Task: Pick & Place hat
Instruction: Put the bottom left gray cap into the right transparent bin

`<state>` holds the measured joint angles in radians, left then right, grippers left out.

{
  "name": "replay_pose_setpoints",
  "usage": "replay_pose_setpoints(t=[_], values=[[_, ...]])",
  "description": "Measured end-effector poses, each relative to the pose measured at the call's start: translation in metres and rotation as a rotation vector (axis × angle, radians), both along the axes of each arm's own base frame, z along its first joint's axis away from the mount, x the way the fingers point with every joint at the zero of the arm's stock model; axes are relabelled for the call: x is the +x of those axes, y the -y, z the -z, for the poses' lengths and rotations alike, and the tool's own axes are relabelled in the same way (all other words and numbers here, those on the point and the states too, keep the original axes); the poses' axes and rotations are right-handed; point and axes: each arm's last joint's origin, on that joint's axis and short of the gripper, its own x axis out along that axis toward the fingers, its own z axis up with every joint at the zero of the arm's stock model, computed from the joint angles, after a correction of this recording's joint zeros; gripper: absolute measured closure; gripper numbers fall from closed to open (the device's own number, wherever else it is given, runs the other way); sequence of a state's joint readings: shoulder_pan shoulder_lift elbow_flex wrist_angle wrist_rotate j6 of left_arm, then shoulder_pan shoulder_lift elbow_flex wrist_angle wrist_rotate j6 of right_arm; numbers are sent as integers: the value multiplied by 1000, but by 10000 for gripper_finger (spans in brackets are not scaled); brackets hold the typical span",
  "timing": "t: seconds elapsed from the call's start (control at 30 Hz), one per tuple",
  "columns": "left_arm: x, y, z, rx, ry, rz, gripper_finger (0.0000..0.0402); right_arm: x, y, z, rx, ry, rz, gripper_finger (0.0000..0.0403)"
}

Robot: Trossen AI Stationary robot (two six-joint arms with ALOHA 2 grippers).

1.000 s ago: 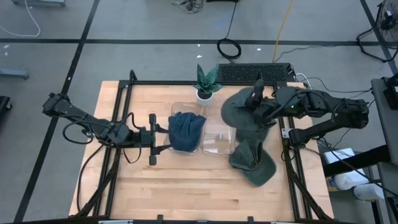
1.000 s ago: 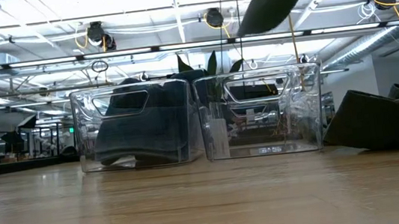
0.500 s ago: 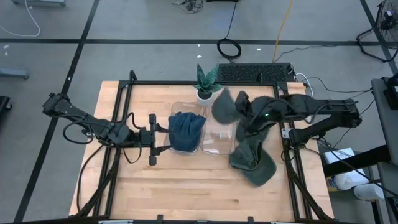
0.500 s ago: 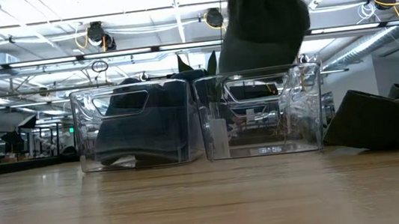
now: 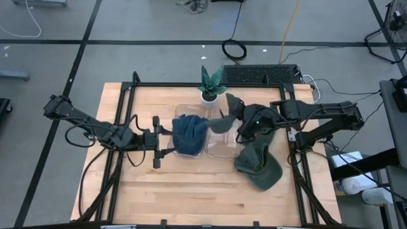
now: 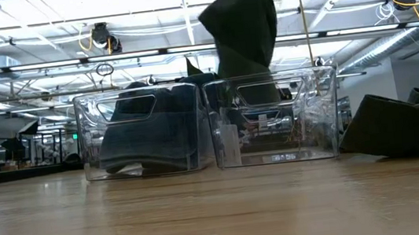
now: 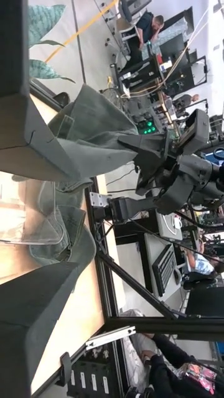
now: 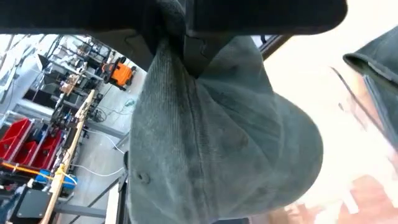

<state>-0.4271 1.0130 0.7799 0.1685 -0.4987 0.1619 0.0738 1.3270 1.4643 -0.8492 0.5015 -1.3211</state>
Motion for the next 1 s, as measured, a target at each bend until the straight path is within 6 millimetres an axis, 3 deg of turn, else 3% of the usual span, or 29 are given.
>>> replay_pose_setpoints(t=[0.3,0.7,1.0], values=[[0,0,2,-1,-17,0,171,-2,-1,2,148,70,139,392],[0,0,2,-1,-22,1,172,18,-21,26,235,32,214,392],[0,0,4,-14,-39,1,172,11,-33,28,293,54,304,392]])
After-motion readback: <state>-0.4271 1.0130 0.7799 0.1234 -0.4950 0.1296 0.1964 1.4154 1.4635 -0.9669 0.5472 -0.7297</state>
